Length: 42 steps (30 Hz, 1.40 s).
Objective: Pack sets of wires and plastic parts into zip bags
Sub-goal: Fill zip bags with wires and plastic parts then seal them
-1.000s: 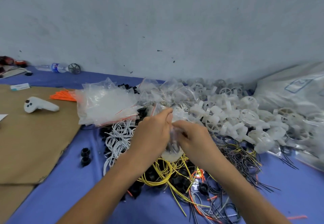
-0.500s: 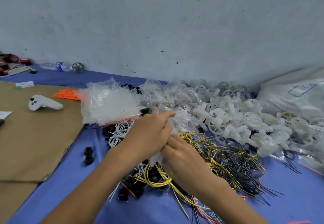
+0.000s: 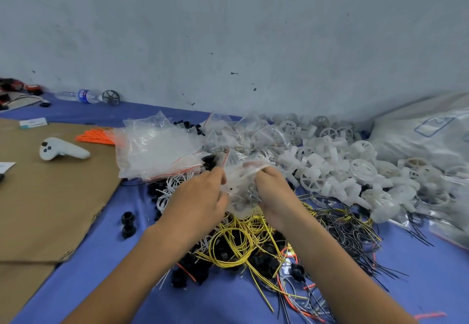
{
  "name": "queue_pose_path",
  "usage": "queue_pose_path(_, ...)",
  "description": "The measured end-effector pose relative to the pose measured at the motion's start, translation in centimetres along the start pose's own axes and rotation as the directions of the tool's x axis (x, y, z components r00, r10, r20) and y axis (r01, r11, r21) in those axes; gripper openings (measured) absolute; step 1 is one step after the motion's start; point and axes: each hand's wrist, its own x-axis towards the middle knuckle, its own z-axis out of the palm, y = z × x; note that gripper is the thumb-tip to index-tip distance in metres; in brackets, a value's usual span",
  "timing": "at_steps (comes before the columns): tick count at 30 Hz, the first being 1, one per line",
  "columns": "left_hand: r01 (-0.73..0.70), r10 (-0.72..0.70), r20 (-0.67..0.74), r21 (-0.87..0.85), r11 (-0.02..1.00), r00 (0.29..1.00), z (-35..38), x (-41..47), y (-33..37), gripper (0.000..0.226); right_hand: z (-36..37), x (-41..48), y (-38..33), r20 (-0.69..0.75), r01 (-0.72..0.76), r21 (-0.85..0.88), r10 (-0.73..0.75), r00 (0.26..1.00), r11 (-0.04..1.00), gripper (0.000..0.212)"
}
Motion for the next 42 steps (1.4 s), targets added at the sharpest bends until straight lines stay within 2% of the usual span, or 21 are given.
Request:
queue_pose_path(2, -0.003, 0.002, -0.019, -0.034, 0.999, 1.000, 0.0, 0.1, 0.1, 0.017, 0.7, 0.2, -0.4, -0.035, 0.063, -0.107, -0.067, 0.997, 0.992, 0.024)
queue_pose_path(3, -0.036, 0.034, -0.035, -0.053, 0.998, 0.999, -0.1, 0.3, 0.4, 0.019, 1.2, 0.3, -0.5, -0.051, 0.145, -0.230, -0.160, 0.986, 0.962, 0.015)
queue_pose_path(4, -0.066, 0.061, -0.057, -0.078, 0.995, 0.996, -0.3, 0.6, 0.7, 0.020, 1.4, 0.5, -0.6, -0.020, 0.257, -0.437, -0.295, 0.955, 0.862, 0.008)
queue_pose_path(5, -0.080, 0.073, -0.072, -0.110, 0.991, 0.995, -0.5, 1.0, 1.0, 0.021, 1.5, 0.8, -0.9, 0.083, 0.354, -0.689, -0.417, 0.905, 0.632, 0.008)
queue_pose_path(6, -0.080, 0.070, -0.069, -0.151, 0.985, 0.995, -0.8, 1.3, 1.1, 0.022, 1.4, 1.2, -1.2, 0.217, 0.393, -0.847, -0.443, 0.870, 0.357, 0.015)
queue_pose_path(7, -0.072, 0.064, -0.044, -0.202, 0.977, 0.997, -1.0, 1.5, 1.2, 0.024, 1.3, 1.5, -1.7, 0.322, 0.409, -0.900, -0.408, 0.855, 0.147, 0.024)
queue_pose_path(8, -0.069, 0.071, -0.001, -0.251, 0.966, 0.997, -1.2, 1.3, 1.0, 0.026, 1.1, 1.9, -2.2, 0.375, 0.413, -0.910, -0.339, 0.863, 0.045, 0.031)
queue_pose_path(10, -0.098, 0.132, 0.099, -0.296, 0.950, 0.986, -1.5, 0.5, 0.4, 0.029, 0.6, 2.2, -3.6, 0.397, 0.410, -0.912, -0.228, 0.889, 0.010, 0.037)
queue_pose_path(13, -0.238, 0.255, 0.135, -0.129, 0.963, 0.958, -1.5, -0.4, -0.1, 0.027, 0.2, 2.5, -5.0, 0.417, 0.412, -0.909, -0.181, 0.891, -0.065, 0.035)
queue_pose_path(17, -0.334, 0.335, 0.006, 0.117, 0.936, 0.942, -1.9, 0.4, 0.0, 0.023, -0.9, 2.6, -6.2, 0.424, 0.426, -0.905, -0.141, 0.895, -0.017, 0.045)
queue_pose_path(21, -0.419, 0.409, 0.093, 0.256, 0.872, 0.908, -1.3, 1.0, 0.9, 0.039, -2.2, 1.9, -6.7, 0.466, 0.474, -0.879, -0.130, 0.875, 0.046, 0.034)
queue_pose_path(23, -0.433, 0.422, 0.110, 0.333, 0.837, 0.900, -0.8, 1.2, 1.7, 0.031, -2.5, 1.5, -6.8, 0.496, 0.509, -0.857, -0.137, 0.857, 0.082, 0.014)
queue_pose_path(26, -0.393, 0.409, 0.031, 0.348, 0.851, 0.912, -1.3, 1.6, 1.9, 0.010, -3.8, 1.2, -6.4, 0.483, 0.512, -0.853, -0.221, 0.847, 0.098, 0.031)
queue_pose_path(27, -0.375, 0.397, -0.007, 0.312, 0.873, 0.918, -1.7, 1.8, 1.6, 0.007, -4.7, 1.1, -6.0, 0.473, 0.502, -0.864, -0.287, 0.833, 0.033, 0.045)
queue_pose_path(29, -0.326, 0.353, -0.079, 0.244, 0.913, 0.932, -2.8, 2.2, 0.5, 0.008, -6.7, 0.7, -5.3, 0.490, 0.449, -0.872, -0.348, 0.799, -0.197, 0.062)
queue_pose_path(30, -0.304, 0.331, -0.106, 0.216, 0.928, 0.937, -3.3, 2.4, 0.1, 0.010, -7.4, 0.7, -5.1, 0.494, 0.417, -0.863, -0.302, 0.816, -0.285, 0.065)
queue_pose_path(32, -0.262, 0.283, -0.121, 0.164, 0.951, 0.951, -4.0, 2.8, -0.6, 0.012, -8.2, 1.2, -4.7, 0.467, 0.408, -0.858, -0.145, 0.872, -0.312, 0.054)
queue_pose_path(35, -0.219, 0.237, -0.135, 0.136, 0.966, 0.962, -4.9, 3.5, -1.2, 0.014, -8.4, 1.6, -6.3, 0.473, 0.459, -0.880, -0.161, 0.866, -0.122, 0.019)
queue_pose_path(38, -0.207, 0.198, -0.313, 0.005, 0.978, 0.929, -7.2, 4.2, -1.9, 0.008, -9.0, 0.3, -10.2, 0.417, 0.505, -0.851, -0.403, 0.815, 0.140, 0.017)
queue_pose_path(40, -0.225, 0.167, -0.402, -0.101, 0.969, 0.900, -8.9, 4.4, -2.0, 0.006, -9.2, -1.2, -12.3, 0.364, 0.590, -0.750, -0.558, 0.746, 0.299, 0.028)
queue_pose_path(42, -0.237, 0.132, -0.410, -0.215, 0.948, 0.902, -10.0, 4.4, -1.6, 0.007, -8.9, -2.6, -13.1, 0.357, 0.666, -0.632, -0.614, 0.704, 0.397, 0.041)
